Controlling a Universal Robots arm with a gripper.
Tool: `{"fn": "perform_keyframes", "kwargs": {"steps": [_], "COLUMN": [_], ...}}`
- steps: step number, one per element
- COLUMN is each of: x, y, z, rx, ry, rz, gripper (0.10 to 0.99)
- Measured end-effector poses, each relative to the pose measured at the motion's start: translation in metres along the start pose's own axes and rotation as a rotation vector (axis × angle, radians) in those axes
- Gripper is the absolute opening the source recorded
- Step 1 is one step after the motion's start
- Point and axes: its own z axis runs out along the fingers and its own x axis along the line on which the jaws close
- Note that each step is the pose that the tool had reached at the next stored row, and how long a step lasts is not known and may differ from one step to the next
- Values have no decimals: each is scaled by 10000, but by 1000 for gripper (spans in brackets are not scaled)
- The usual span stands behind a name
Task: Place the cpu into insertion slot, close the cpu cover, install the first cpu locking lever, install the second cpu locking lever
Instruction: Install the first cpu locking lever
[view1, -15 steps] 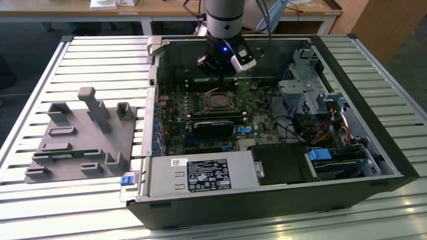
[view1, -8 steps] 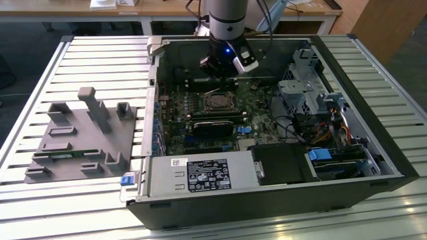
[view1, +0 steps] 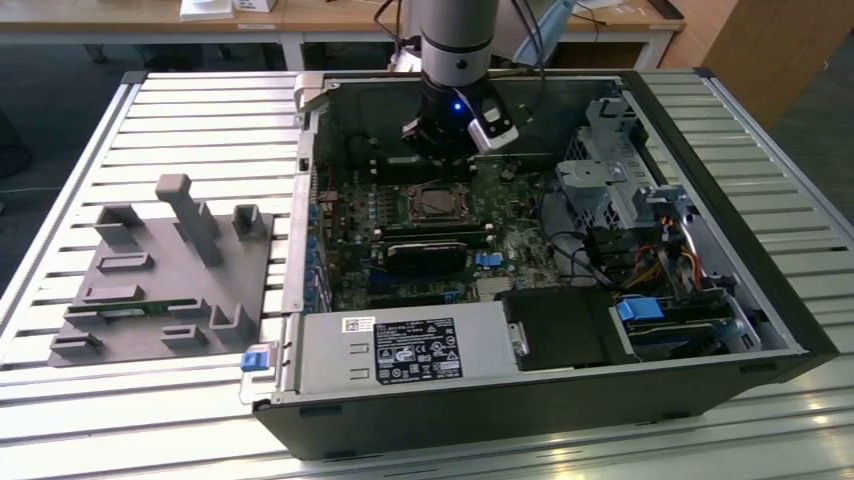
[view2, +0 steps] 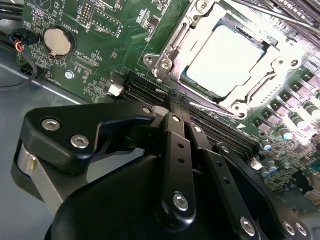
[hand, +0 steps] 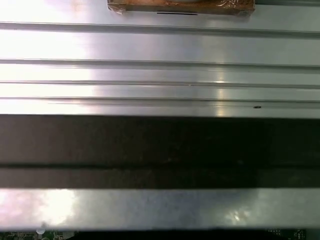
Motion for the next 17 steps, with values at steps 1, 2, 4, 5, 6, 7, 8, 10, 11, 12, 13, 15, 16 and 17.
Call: {"fn": "perform_keyframes", "kwargs": {"steps": [1,2,4,5,6,7,8,10,11,12,13,15,16,17], "x": [-2,-5,-7,-8,-9,-9,-11,-15,-16,-17,-18,-19,-20,-20], "y": [-1,-2,-3,-4,-5,-5,-4,-4,-4,-3,-2,0,1,1], "z": [9,19,34,41,47,53,58,69,75,80,84,90,93,93], "rx": [0,-1,0,0,1,1,5,14,17,21,26,31,34,37], "ry": [0,1,2,2,4,5,6,6,6,7,8,8,7,8], "rz": [0,0,1,2,1,1,0,0,1,1,1,-2,-2,-2], "gripper": [106,106,106,106,106,106,106,106,106,106,106,106,106,106]}}
